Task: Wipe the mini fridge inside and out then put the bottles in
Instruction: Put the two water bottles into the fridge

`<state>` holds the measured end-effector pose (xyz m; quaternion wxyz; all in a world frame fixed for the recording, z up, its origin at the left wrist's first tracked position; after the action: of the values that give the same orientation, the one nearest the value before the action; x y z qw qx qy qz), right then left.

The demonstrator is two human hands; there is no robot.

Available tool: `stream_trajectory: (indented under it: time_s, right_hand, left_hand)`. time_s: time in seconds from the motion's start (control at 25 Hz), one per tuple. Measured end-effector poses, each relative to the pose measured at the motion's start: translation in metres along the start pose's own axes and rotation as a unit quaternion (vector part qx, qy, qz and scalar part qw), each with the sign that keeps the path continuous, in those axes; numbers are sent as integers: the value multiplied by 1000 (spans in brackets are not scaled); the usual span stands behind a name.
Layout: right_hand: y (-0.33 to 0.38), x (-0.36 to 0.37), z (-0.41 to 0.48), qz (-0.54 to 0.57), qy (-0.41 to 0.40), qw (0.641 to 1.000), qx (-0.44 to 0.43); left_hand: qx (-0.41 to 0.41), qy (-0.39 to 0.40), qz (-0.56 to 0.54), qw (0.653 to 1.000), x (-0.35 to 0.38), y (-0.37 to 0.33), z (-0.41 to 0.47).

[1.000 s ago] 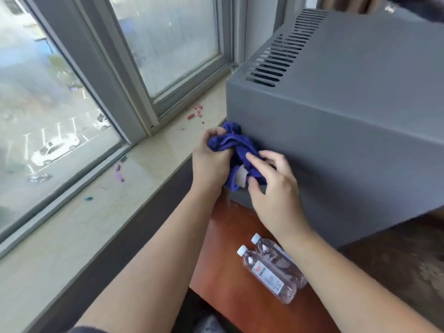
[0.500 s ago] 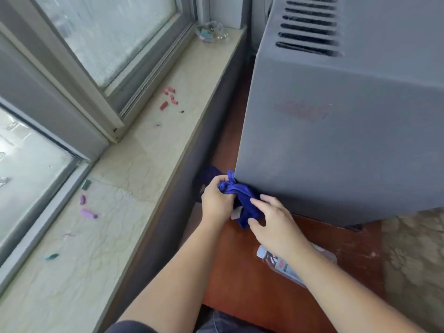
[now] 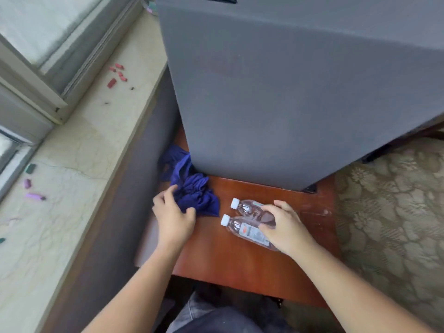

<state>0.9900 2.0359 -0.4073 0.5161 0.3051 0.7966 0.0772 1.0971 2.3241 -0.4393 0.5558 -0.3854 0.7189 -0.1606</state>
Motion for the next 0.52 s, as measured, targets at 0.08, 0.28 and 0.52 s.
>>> stream_trajectory:
  time_s: [0.08, 0.28, 0.52]
  right_hand:
    - [-25, 4, -10, 6, 5, 1000, -2]
    - [-73, 17, -27, 24, 36, 998, -55]
    - [-113, 19, -34, 13, 70, 992, -101]
  left_hand:
    - [28, 24, -13, 999, 25, -6, -25]
    - [-35, 127, 5, 991, 105, -11, -64]
    - [-106, 71, 72, 989, 134, -19, -56]
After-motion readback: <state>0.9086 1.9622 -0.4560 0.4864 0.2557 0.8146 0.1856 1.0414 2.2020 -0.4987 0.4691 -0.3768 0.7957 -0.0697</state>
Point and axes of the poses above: each hand's wrist, its own z-axis towards the middle knuckle, its own x-axis out of the palm, y = z × x, the point moved 10 cm from there along z, towards the middle knuckle, and after that the axes turned 8 degrees about -x, right-handed, at the moved point
